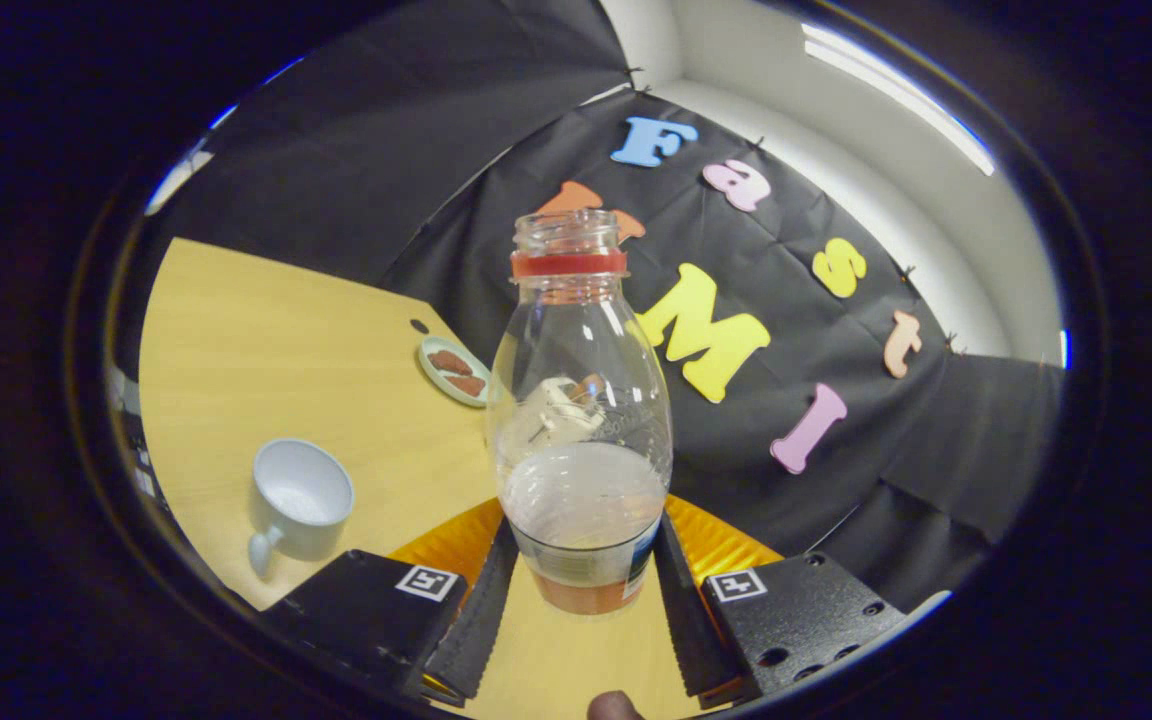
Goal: Take the bottle from table, then pour the juice into the cup, finally place the bottle on the coaster
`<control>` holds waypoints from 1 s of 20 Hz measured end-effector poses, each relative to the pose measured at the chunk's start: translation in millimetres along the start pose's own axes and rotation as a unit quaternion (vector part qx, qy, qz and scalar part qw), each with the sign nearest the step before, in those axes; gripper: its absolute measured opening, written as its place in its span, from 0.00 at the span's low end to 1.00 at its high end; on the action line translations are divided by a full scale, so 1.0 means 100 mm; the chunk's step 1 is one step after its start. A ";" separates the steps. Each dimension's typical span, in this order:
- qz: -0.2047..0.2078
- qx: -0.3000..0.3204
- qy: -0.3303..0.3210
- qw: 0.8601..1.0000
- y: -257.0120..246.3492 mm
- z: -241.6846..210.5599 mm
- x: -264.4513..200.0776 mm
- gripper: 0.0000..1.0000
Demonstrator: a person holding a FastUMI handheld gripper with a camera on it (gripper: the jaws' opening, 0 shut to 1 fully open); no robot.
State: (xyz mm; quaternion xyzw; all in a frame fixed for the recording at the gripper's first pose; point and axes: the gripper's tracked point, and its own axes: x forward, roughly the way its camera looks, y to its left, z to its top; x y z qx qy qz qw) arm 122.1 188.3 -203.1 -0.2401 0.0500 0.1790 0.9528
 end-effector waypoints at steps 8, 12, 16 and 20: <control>0.031 0.226 -0.022 0.973 -0.43 0.19 0.37 0.76; 0.056 0.267 -0.012 0.962 -0.38 0.15 0.76 0.76; 0.081 0.279 0.009 0.957 -0.17 0.02 1.09 0.76; 0.103 0.285 0.035 0.952 0.12 -0.20 1.31 0.76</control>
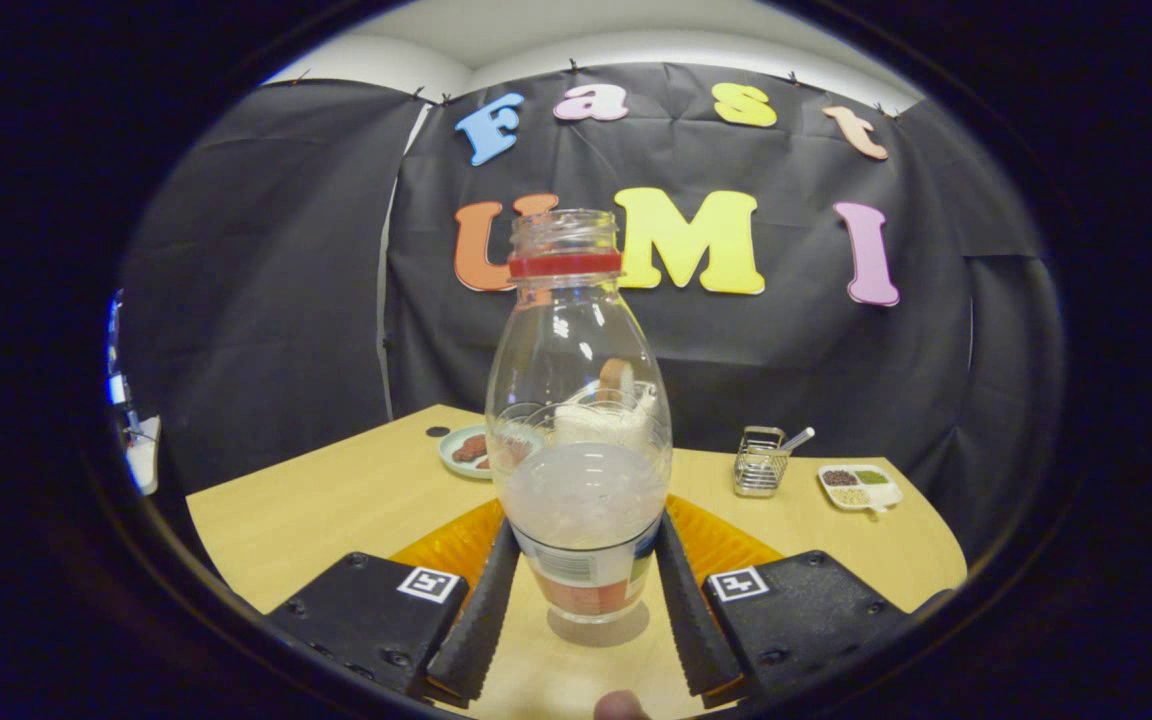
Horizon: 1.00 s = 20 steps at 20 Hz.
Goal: Take the bottle from table, then pour the juice into the cup, finally place the bottle on the coaster
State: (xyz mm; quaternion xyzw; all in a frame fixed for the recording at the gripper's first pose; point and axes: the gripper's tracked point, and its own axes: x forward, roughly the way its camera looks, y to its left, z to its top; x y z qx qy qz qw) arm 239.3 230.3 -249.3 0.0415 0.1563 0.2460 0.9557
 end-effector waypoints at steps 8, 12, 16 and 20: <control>-0.004 -0.015 0.035 0.999 0.00 -0.55 0.37 0.76; -0.005 -0.023 0.037 0.999 0.00 -0.60 0.46 0.78; -0.003 -0.009 0.046 0.999 -0.03 -0.71 0.54 0.80; -0.005 -0.001 0.050 0.999 -0.05 -0.77 0.56 0.84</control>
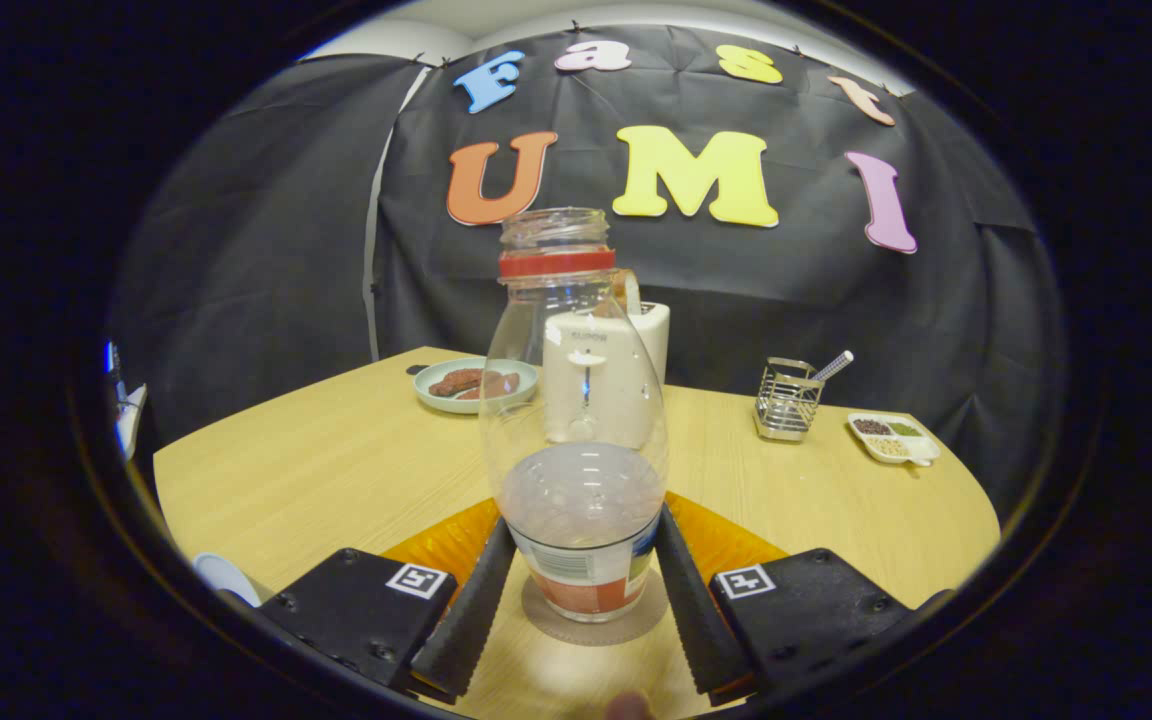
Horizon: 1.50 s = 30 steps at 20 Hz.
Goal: Take the bottle from table, then pour the juice into the cup, finally place the bottle on the coaster
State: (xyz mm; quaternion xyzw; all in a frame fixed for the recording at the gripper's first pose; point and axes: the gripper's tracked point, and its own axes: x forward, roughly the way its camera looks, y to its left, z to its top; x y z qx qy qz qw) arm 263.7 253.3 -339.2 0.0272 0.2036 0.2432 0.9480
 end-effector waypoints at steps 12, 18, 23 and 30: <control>-0.012 0.025 -0.019 0.999 -0.02 0.15 -0.12 1.00; -0.029 0.053 -0.071 0.996 -0.03 0.72 -0.60 1.00; -0.074 0.028 -0.134 0.988 -0.08 1.30 -1.40 0.99; -0.138 -0.001 -0.171 0.976 -0.15 1.79 -2.69 1.00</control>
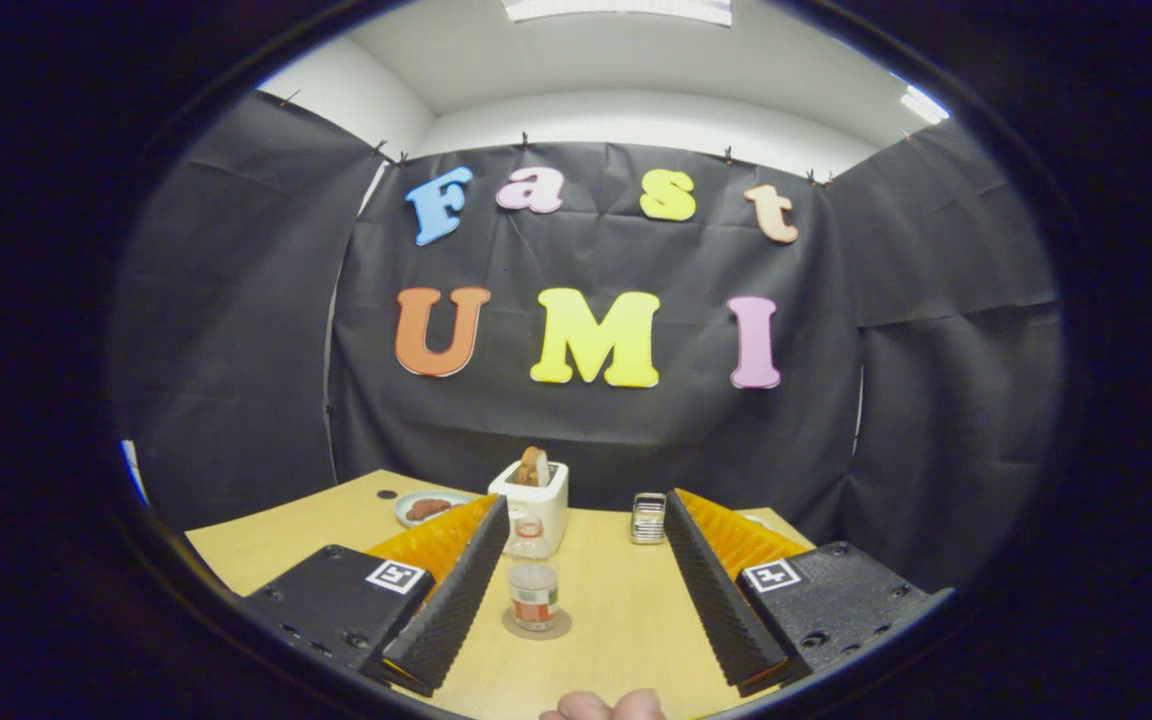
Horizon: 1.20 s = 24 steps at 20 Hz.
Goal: Take the bottle from table, then pour the juice into the cup, finally place the bottle on the coaster
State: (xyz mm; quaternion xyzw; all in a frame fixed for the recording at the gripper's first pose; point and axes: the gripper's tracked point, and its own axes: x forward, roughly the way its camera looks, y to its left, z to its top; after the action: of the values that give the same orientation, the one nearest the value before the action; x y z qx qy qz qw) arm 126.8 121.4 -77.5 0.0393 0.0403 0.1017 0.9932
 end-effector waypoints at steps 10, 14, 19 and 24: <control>-0.015 0.000 -0.019 1.000 -0.13 0.35 -1.18 1.00; -0.024 0.012 -0.025 0.999 -0.16 0.36 -1.45 1.00; -0.035 0.003 -0.027 0.999 -0.15 0.33 -1.62 1.00; -0.040 0.005 -0.027 0.999 -0.14 0.30 -1.65 1.00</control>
State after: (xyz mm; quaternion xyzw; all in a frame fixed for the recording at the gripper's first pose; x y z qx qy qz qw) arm -28.4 71.4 -36.9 0.0449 0.0154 0.0608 0.9970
